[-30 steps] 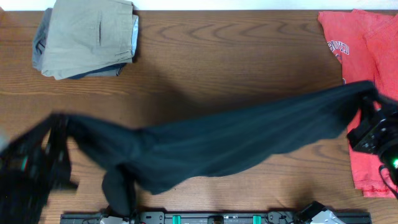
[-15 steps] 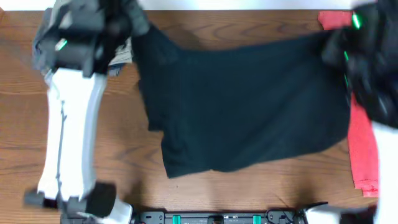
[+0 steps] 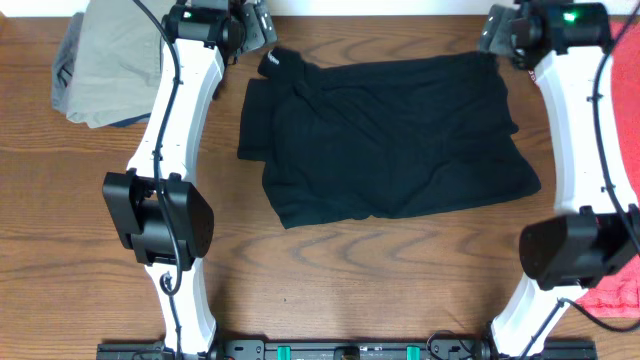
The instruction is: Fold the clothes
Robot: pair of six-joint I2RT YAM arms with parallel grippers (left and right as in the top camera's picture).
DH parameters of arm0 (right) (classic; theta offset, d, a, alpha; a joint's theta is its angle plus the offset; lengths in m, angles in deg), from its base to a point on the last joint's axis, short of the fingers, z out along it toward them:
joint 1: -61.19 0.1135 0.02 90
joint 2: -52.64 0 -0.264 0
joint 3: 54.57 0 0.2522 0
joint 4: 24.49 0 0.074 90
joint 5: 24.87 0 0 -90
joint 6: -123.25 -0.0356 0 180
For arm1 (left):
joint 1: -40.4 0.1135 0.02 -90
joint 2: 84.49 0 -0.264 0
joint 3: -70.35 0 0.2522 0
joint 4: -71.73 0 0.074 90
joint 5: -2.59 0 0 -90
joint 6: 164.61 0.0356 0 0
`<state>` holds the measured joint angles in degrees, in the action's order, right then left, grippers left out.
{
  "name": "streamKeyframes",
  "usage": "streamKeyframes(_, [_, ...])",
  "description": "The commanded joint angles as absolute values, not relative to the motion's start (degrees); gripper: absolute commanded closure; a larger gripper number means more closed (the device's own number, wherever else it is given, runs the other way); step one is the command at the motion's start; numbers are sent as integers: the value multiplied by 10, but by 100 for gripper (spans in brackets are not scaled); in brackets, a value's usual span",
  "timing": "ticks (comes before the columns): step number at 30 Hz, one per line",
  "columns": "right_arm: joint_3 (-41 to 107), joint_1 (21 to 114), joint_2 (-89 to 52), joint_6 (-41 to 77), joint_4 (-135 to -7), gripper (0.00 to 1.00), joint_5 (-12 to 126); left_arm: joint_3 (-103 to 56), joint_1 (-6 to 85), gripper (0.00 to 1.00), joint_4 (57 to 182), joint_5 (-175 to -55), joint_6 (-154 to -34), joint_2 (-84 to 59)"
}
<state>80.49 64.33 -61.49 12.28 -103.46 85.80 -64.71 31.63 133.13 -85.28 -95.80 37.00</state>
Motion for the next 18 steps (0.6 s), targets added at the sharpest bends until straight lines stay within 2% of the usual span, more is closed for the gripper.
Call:
streamKeyframes(1, [809,635,-602,136,-1047,1,843,-652,316,2,1360,-844,-957,331])
streamKeyframes(10, [809,635,-537,135,-1131,1,757,-652,316,2,1575,-844,-957,220])
streamKeyframes(18, [809,635,-469,98,-1217,1,752,-652,316,2,1746,-844,-965,160])
